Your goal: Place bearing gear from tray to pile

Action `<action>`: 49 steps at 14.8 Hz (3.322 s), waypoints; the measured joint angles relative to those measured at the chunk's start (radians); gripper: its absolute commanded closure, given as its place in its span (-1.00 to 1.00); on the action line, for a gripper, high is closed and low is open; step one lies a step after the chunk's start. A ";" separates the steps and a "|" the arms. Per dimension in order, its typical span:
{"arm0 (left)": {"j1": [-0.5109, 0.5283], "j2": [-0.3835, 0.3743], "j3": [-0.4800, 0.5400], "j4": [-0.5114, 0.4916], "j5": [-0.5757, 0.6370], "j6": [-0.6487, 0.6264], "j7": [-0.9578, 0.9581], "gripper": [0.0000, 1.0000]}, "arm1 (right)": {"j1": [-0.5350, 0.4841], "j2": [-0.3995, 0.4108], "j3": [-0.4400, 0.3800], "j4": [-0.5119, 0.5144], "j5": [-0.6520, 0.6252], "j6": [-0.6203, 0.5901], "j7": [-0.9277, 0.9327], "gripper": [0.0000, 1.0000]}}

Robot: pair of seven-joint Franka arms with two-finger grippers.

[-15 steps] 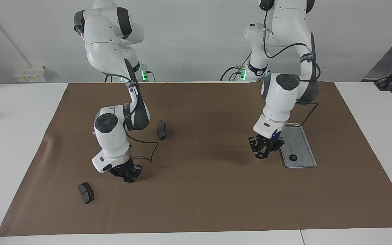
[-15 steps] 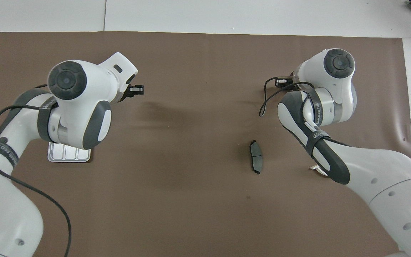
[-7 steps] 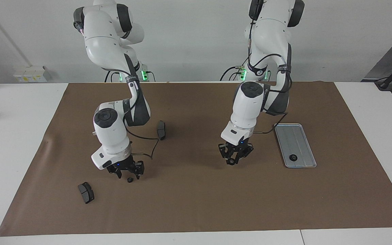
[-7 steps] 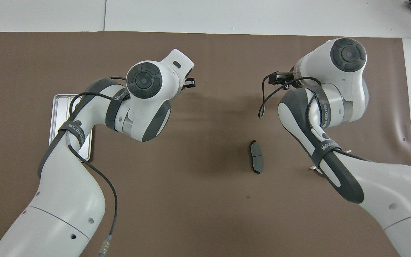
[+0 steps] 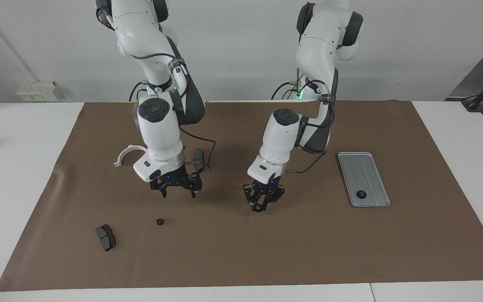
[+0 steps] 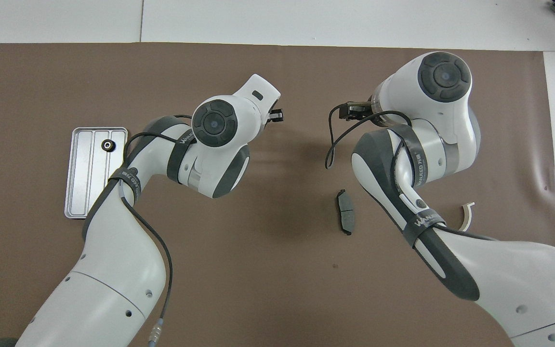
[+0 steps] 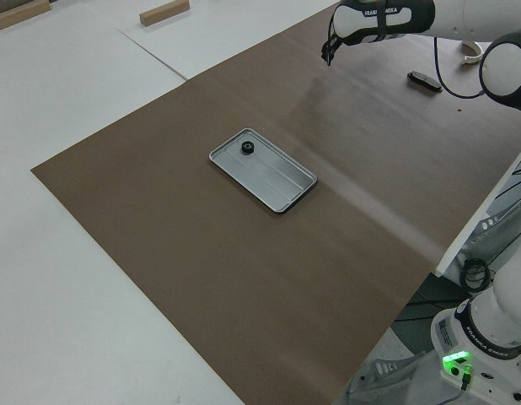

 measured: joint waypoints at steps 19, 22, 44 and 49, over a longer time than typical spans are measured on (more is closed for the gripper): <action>0.256 -0.318 0.033 -0.259 -0.001 -0.161 0.312 -1.00 | 0.230 0.262 0.002 0.225 -0.010 0.153 0.110 -1.00; 0.360 -0.360 0.034 -0.284 -0.001 -0.253 0.441 -1.00 | 0.235 0.309 0.000 0.245 -0.042 0.214 0.111 -1.00; 0.550 -0.253 0.019 -0.430 -0.001 -0.003 0.597 -0.72 | 0.251 0.369 0.015 0.255 -0.115 0.272 0.110 -0.07; 0.548 -0.254 0.011 -0.459 -0.004 0.044 0.596 0.05 | 0.255 0.369 0.016 0.255 -0.115 0.271 0.111 -0.02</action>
